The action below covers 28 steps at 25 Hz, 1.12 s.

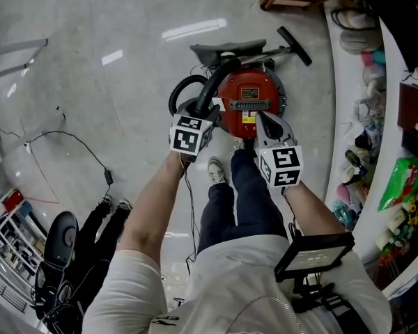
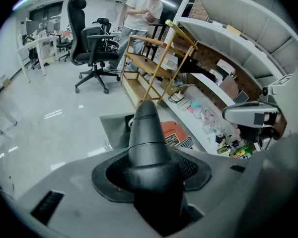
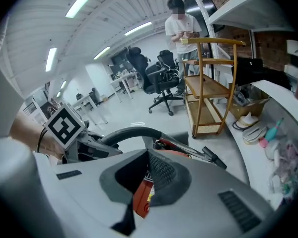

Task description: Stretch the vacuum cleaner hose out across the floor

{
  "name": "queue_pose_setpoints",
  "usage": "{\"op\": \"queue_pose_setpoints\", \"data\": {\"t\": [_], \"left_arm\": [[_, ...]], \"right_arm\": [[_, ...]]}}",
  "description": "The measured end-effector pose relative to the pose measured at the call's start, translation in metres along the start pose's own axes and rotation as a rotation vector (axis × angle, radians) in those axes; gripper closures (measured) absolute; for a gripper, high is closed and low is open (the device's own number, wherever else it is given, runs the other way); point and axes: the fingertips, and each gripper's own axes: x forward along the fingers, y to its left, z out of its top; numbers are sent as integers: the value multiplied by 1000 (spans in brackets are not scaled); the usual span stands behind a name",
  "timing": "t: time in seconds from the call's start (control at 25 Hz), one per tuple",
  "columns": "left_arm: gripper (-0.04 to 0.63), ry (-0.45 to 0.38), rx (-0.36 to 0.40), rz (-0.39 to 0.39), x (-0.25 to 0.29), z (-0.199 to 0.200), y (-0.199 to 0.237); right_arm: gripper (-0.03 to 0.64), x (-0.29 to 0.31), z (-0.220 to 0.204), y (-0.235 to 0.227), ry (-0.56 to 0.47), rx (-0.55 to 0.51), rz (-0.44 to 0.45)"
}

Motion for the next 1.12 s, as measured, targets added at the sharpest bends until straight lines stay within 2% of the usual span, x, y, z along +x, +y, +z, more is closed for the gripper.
{"op": "queue_pose_setpoints", "data": {"t": [0.2,0.52,0.8,1.12], "left_arm": [[387,-34,-17,-19,-8,12,-29],[387,-94,-51,-108,-22,31,-88],[387,-117,-12,-164,-34,49,-127],[387,-82,58,-236,-55,48,-166]], "right_arm": [[618,-9,11,-6,-21,6,-18],[618,-36,21,-25,-48,34,-81],[618,-67,23,-45,-80,78,-148],[618,-111,22,-64,-104,111,-228]]}}
